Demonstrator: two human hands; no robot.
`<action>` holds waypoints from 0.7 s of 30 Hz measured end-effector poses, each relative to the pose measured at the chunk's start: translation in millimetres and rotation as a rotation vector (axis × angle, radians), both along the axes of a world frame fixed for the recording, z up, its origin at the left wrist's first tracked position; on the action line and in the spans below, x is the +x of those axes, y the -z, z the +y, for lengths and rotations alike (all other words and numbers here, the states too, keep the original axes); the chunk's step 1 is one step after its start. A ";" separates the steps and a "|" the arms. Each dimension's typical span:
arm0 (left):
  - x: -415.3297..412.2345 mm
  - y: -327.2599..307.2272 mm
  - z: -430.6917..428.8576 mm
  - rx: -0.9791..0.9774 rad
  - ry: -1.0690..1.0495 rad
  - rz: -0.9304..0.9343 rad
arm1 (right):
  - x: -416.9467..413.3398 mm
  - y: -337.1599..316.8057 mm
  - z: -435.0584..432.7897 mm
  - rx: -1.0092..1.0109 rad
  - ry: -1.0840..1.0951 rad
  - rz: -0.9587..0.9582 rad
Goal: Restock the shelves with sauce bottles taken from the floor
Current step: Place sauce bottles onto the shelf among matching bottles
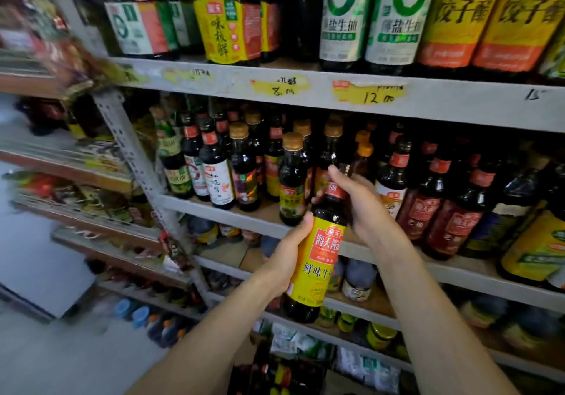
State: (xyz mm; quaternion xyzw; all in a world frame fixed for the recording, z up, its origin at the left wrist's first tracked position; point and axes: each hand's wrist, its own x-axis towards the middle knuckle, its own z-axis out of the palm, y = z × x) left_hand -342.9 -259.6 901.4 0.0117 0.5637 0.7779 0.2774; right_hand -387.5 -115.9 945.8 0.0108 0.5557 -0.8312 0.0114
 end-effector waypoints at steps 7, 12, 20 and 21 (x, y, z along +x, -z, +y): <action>-13.3 15.3 -46.1 -0.031 0.001 -0.001 | 7.9 19.1 -54.8 0.096 0.085 -0.099; -27.3 23.8 -83.5 -0.021 0.098 -0.026 | 16.2 25.4 -102.8 0.108 0.285 -0.150; -39.2 20.4 -131.5 0.133 0.308 -0.058 | 22.8 3.4 -155.9 0.161 0.412 -0.161; -39.9 19.0 -134.9 0.167 0.328 -0.066 | 23.2 -1.2 -160.5 0.169 0.415 -0.162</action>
